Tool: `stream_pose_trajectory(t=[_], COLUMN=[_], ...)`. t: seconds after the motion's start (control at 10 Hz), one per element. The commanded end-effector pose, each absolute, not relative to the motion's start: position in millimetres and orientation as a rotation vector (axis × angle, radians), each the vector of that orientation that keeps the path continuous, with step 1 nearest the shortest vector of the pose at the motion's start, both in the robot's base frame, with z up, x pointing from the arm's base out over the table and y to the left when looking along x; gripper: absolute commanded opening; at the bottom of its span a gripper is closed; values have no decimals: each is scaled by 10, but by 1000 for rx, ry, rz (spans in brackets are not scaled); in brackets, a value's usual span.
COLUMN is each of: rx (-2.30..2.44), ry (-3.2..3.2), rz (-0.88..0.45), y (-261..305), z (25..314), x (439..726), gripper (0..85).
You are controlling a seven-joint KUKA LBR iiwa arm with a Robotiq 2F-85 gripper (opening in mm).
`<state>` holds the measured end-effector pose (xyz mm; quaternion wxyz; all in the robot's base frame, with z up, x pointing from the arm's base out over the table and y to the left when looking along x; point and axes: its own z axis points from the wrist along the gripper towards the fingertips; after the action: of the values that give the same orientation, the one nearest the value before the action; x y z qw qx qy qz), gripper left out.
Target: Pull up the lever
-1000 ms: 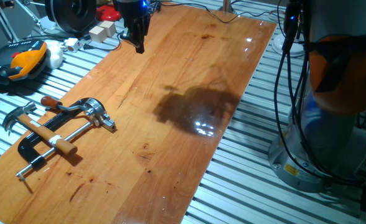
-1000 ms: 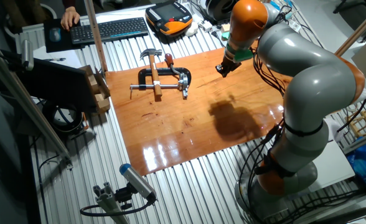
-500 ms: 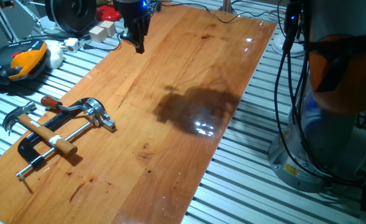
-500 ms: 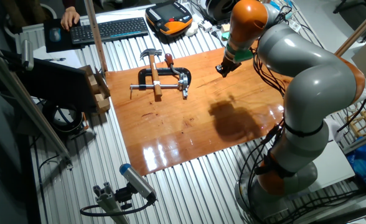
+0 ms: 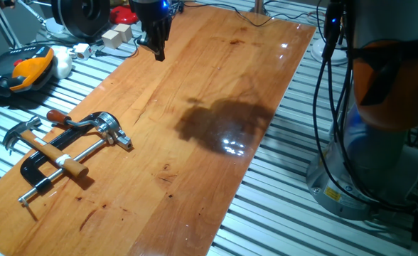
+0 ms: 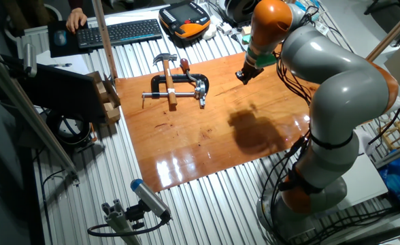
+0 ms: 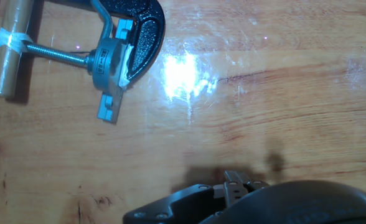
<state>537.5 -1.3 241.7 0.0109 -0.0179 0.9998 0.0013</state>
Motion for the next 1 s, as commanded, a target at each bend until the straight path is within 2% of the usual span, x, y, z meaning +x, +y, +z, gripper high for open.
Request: stream_pose_trajectory(t=[0.0,0.9], rx=[-56,-80], ry=[3119,3119], rz=[4,4], y=[-15,-14], z=[2412,2412], x=[5380,5385], gripper=[0,0])
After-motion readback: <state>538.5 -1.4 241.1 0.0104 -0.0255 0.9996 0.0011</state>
